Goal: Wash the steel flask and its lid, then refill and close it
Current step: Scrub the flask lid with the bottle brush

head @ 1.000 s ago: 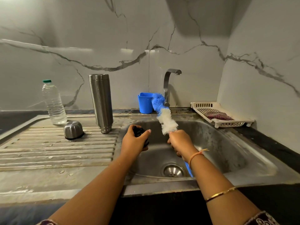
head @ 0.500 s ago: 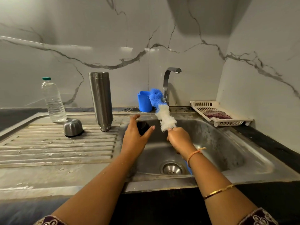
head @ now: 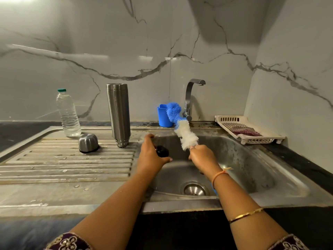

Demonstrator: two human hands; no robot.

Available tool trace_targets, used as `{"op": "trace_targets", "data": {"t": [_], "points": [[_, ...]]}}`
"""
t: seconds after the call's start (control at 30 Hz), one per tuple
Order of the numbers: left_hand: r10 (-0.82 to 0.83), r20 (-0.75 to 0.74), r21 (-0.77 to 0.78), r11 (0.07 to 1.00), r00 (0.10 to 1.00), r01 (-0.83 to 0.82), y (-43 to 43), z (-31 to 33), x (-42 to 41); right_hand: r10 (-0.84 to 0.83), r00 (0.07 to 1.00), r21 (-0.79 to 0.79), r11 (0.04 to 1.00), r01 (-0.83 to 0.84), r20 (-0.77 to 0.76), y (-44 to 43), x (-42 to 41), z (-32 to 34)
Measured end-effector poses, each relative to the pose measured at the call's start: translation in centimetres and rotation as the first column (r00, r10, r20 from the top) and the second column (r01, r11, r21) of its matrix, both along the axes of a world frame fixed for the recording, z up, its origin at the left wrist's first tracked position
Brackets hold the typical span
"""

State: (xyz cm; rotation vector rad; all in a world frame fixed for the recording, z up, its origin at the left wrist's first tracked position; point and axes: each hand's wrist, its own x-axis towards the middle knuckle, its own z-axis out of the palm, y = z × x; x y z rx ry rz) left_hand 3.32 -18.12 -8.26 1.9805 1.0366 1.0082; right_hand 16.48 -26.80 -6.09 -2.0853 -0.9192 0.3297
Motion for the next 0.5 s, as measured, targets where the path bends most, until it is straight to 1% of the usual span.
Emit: {"op": "trace_targets", "data": {"t": [0.1,0.27,0.4,0.5], "points": [[0.012,0.068,-0.031,0.999,0.998,-0.010,0.1,0.2,-0.6,-0.004,1.000,-0.002,1.000,0.004,0.026,0.0,0.0,0.0],[-0.033,0.081,-0.005,0.999,0.996,0.034,0.1,0.2,-0.8,0.014,0.999,-0.003,1.000,-0.014,0.031,-0.5,-0.2,0.3],[0.011,0.156,-0.062,0.998,0.988,-0.001,0.6,0.0,-0.8,0.152,0.988,-0.024,0.988,-0.151,0.007,-1.7,-1.6,1.6],[0.063,0.156,-0.121,0.992,0.986,-0.044,0.9,0.0,-0.9,0.279,0.959,-0.098,0.954,-0.283,-0.060,-2.4,-2.7,2.1]]}}
